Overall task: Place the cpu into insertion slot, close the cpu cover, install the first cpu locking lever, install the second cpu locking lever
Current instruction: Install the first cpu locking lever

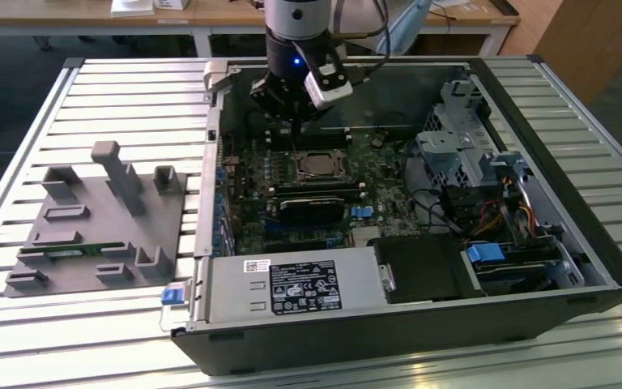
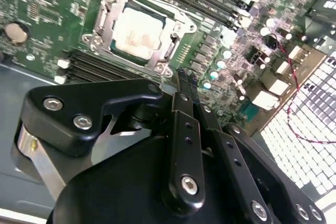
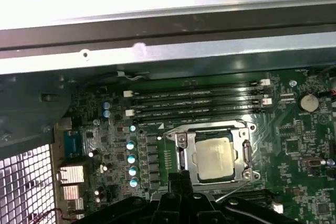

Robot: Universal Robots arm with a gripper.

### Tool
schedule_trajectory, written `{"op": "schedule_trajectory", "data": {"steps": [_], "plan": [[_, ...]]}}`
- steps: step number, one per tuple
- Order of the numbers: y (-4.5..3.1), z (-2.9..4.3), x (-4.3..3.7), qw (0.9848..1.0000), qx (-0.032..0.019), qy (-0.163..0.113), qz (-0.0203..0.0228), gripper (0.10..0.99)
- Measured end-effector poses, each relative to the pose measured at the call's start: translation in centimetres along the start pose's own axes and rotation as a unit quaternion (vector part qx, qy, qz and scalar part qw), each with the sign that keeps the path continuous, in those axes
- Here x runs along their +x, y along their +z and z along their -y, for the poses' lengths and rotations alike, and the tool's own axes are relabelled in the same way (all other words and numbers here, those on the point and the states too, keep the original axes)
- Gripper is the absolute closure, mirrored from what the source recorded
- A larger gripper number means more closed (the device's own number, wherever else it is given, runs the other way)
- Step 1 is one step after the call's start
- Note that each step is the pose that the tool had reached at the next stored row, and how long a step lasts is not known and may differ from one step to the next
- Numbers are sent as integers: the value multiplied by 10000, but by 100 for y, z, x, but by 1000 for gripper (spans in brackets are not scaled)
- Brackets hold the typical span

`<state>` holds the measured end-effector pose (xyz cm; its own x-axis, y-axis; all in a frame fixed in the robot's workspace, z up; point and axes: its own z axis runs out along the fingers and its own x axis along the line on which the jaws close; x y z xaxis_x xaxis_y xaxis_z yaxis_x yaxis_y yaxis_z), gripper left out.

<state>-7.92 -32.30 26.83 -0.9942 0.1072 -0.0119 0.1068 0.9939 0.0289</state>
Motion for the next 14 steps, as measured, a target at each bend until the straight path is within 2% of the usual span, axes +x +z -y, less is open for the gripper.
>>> {"op": "schedule_trajectory", "data": {"steps": [6,14], "plan": [[52,-41,80,10000,0,-21,-1,984],[96,-81,144,10000,0,-28,-1,984]]}}
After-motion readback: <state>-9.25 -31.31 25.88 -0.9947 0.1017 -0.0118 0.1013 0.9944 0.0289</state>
